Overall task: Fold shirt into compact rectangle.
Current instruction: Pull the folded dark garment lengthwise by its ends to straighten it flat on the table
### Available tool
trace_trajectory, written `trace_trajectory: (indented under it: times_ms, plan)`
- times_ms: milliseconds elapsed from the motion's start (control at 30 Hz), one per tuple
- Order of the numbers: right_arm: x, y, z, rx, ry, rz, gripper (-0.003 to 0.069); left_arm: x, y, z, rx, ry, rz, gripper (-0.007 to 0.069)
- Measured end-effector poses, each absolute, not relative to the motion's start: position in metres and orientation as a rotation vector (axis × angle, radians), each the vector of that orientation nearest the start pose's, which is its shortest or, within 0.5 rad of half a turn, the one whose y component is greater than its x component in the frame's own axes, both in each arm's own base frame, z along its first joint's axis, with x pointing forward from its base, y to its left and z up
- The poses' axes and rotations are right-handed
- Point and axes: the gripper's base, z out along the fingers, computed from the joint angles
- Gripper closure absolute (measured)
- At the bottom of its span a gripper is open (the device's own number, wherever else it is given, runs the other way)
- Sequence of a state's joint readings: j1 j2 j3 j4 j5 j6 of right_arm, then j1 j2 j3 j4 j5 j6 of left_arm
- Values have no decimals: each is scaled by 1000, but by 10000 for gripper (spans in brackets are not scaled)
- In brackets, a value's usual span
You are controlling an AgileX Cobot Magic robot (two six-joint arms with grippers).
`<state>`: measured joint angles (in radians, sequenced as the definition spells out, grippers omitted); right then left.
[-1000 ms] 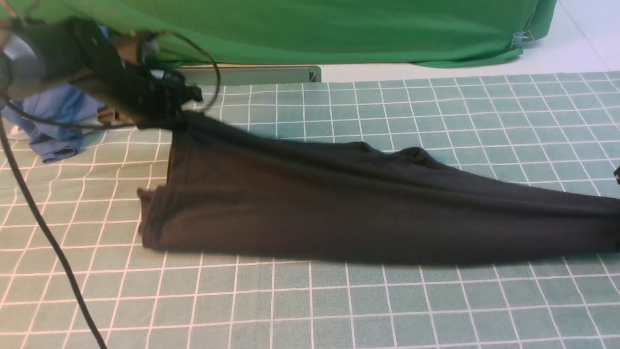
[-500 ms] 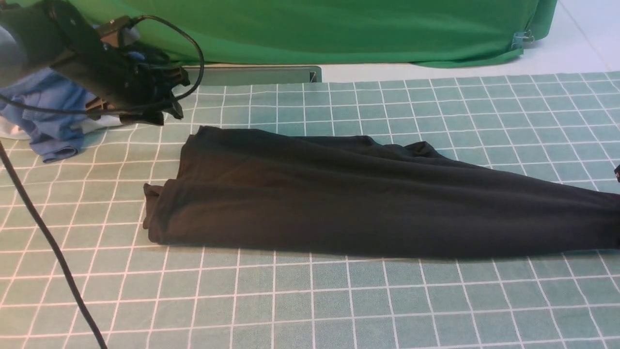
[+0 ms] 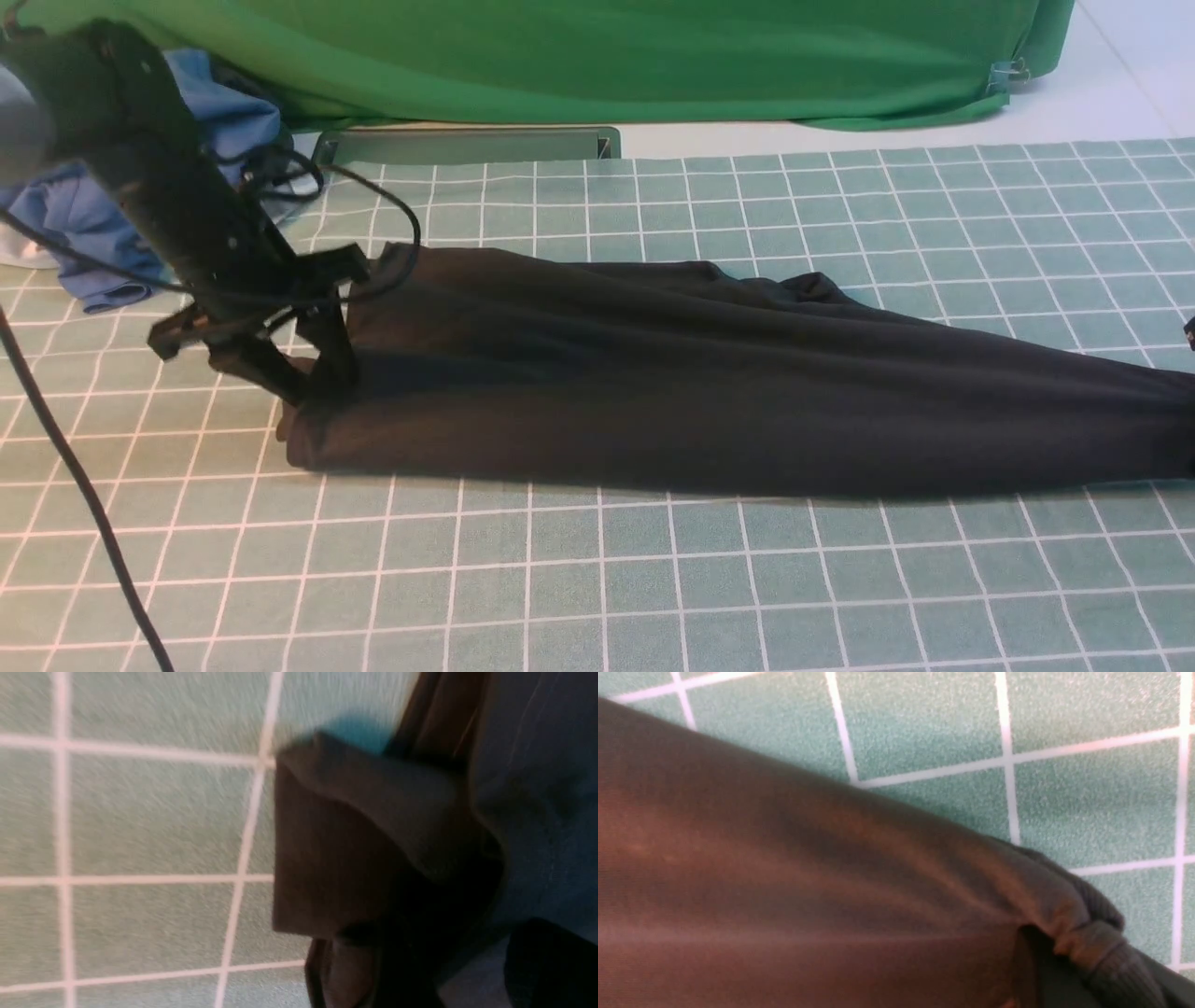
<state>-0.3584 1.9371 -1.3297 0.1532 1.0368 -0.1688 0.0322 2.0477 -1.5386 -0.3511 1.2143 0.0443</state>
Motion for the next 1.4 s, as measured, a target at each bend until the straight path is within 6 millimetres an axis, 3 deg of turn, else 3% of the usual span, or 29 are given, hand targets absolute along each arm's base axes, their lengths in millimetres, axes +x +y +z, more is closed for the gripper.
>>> trace_trajectory:
  times_ms: [267, 500, 633, 767, 933, 1200, 1400]
  plan:
    - [348, -118, 177, 412, 3060, 194, 556, 397, -18, 186, -140, 3145, -545, 390]
    - [348, -117, 177, 413, 3065, 196, 556, 395, -15, 186, -185, 3157, -498, 596]
    - [346, -117, 177, 413, 3080, 205, 556, 382, -16, 189, -213, 3165, -500, 608]
    - [346, -117, 177, 419, 3084, 208, 556, 351, -16, 186, -227, 3235, -490, 607]
    - [346, -117, 177, 432, 3081, 210, 556, 345, -13, 181, -214, 3252, -434, 607]
    - [347, -117, 177, 441, 3070, 206, 556, 364, -1, 194, -201, 3132, -217, 515]
    - [347, -117, 177, 444, 3070, 206, 556, 380, 2, 222, -231, 3060, -177, 316]
